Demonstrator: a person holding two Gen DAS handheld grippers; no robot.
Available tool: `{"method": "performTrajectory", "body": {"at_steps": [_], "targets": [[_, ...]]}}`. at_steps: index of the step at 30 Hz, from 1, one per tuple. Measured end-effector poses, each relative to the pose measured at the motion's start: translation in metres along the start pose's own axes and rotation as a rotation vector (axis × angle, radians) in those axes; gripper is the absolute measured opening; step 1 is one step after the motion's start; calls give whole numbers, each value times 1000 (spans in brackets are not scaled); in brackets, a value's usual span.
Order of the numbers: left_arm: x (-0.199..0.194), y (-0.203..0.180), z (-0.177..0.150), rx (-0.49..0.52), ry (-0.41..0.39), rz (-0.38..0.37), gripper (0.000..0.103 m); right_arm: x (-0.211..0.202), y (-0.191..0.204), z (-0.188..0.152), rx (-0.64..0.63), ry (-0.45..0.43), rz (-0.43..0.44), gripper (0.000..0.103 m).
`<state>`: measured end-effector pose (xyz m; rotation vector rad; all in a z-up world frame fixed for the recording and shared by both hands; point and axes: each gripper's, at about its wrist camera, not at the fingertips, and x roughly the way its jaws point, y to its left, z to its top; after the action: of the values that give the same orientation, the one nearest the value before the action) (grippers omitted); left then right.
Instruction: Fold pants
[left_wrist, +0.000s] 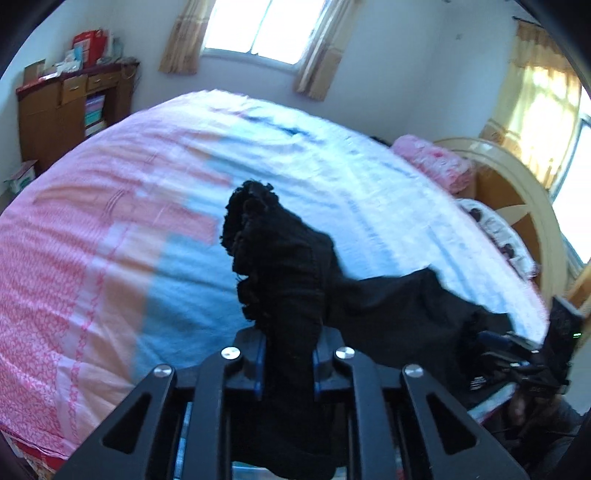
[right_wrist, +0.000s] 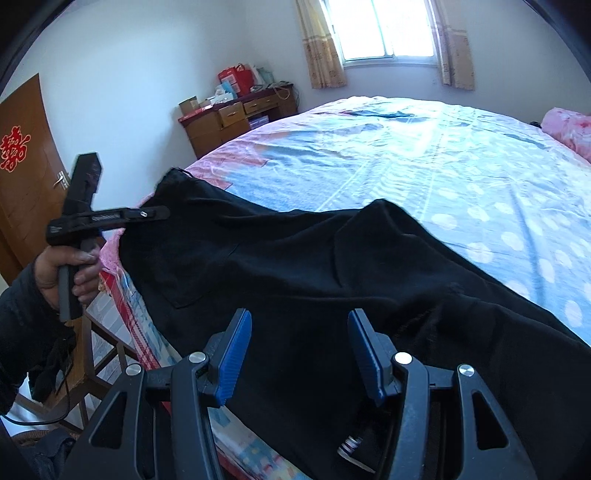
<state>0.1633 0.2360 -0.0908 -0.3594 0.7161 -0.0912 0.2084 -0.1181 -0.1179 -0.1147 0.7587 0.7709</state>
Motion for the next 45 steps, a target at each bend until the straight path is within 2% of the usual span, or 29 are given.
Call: {"method": "performTrajectory", "body": {"at_steps": [5,13,23,32,37,41,43,45], "targets": [[-19,-46,15,10,-28,-143,18,-25,-29,-9,85,-5,-83,56],[-12,-141,30,164,0,-288,18,-80,-87,-31,260,-44,-217,56],[5,-260,44,293,54,-471,18,-125,-128,-66,388,-94,-283,56],[62,-350,16,394,177,-536,18,-156,-171,-92,532,-166,-346,56],[105,-390,-18,491,218,-496,18,-172,-195,-104,637,-202,-385,56],[139,-411,-44,533,264,-480,30,-189,-212,-113,719,-260,-429,56],[138,-415,-50,535,272,-528,33,-196,-218,-117,750,-290,-439,57],[125,-414,-48,523,230,-564,50,-199,-220,-119,761,-301,-444,57]]}}
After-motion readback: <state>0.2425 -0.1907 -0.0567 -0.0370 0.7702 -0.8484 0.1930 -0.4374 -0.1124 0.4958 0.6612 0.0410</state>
